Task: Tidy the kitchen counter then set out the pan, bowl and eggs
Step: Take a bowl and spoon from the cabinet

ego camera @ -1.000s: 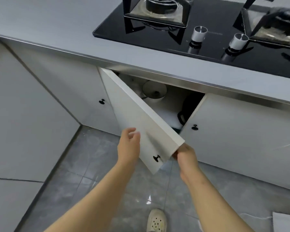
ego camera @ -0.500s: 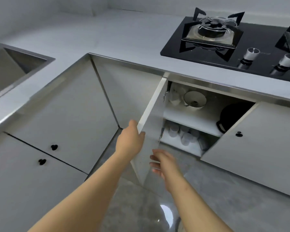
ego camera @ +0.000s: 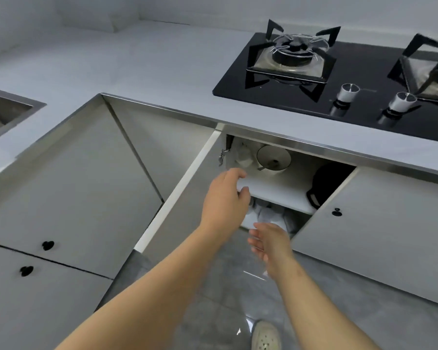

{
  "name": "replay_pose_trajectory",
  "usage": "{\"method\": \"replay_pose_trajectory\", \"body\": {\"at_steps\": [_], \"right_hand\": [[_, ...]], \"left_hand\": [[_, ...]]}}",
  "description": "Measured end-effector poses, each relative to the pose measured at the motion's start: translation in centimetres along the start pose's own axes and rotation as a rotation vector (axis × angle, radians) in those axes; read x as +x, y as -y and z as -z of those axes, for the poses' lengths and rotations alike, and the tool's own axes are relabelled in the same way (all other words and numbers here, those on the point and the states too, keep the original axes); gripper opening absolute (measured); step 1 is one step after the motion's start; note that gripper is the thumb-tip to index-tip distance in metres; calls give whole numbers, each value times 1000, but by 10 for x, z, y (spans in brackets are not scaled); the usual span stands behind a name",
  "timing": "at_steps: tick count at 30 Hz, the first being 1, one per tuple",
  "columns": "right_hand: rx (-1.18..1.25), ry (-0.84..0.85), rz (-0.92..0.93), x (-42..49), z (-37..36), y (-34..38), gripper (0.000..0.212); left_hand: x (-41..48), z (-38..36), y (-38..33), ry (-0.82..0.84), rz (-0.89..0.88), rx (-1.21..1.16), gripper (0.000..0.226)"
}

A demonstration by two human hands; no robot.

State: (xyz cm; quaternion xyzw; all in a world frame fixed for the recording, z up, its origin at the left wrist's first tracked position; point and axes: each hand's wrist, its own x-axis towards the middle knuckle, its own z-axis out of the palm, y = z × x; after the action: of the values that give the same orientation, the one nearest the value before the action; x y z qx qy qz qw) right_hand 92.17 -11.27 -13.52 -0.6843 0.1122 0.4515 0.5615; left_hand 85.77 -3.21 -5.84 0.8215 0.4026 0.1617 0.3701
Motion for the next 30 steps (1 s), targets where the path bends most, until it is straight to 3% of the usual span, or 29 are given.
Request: {"method": "replay_pose_trajectory", "body": {"at_steps": [6, 12, 15, 23, 26, 30], "right_hand": [[42, -131, 50, 64, 86, 47, 15], [27, -169, 33, 127, 126, 60, 14], [32, -163, -3, 158, 127, 58, 16], [41, -127, 53, 237, 104, 54, 21], [68, -127, 90, 261, 99, 45, 21], [75, -131, 117, 282, 97, 33, 20]], "left_hand": [[65, -101, -24, 260, 341, -203, 24], [116, -175, -19, 275, 716, -485, 14], [144, -202, -8, 293, 853, -574, 30], [205, -255, 28, 261, 857, -809, 29], [227, -271, 46, 205, 855, -886, 16], [252, -293, 70, 181, 807, -935, 40]]}}
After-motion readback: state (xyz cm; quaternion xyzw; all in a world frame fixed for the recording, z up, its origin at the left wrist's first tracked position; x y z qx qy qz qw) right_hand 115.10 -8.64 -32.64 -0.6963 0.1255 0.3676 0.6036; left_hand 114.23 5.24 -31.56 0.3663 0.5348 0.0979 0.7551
